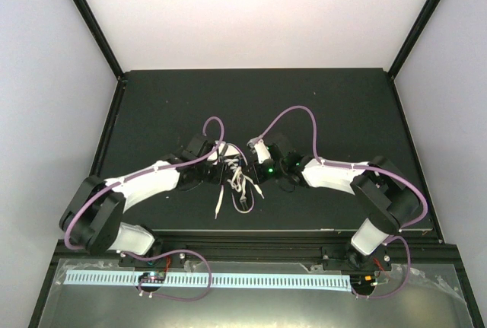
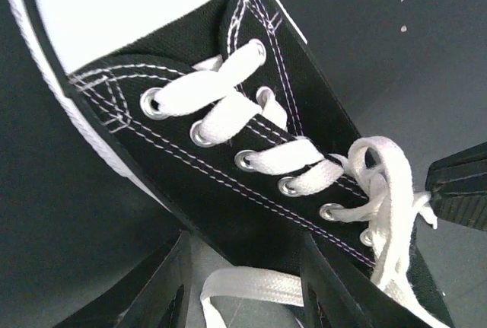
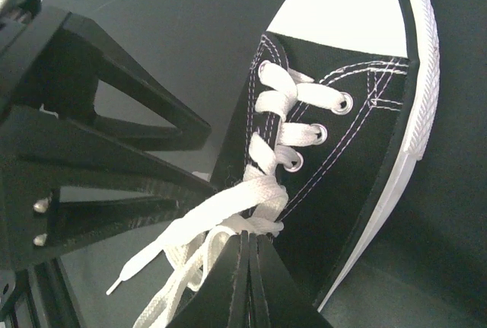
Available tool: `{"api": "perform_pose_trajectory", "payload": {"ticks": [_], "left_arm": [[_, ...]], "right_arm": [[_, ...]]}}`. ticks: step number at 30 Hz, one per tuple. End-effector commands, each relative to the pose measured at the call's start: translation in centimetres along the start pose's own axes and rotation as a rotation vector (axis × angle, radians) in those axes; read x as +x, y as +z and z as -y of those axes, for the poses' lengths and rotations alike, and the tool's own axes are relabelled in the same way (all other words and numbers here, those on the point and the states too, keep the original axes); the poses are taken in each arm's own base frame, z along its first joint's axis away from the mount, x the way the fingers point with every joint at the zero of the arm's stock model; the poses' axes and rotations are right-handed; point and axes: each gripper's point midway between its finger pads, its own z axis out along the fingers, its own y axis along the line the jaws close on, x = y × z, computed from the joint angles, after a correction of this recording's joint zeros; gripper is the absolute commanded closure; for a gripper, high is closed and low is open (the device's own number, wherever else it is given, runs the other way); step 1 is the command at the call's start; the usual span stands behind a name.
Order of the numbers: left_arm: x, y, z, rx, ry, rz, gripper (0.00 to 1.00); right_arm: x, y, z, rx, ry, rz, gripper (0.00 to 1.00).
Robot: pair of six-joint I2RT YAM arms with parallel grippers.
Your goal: Tie the shoes
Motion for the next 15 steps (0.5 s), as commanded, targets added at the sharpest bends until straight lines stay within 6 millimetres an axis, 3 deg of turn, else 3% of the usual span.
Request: {"api": "perform_pose_trajectory", "payload": {"ticks": [1,15], "left_arm": [[-1.42,0.10,1.37,0.066,0.045,0.016,0.60],[-0.88,0.71,1.94,0.140,0.041,0.030,0.60]], "right_arm": [[-0.90,0.46,0.04,0.011,-0.021,0.014,0.98],[-0.75,1.12,0.27,0.012,-0.024,-0.008,0.98]]}}
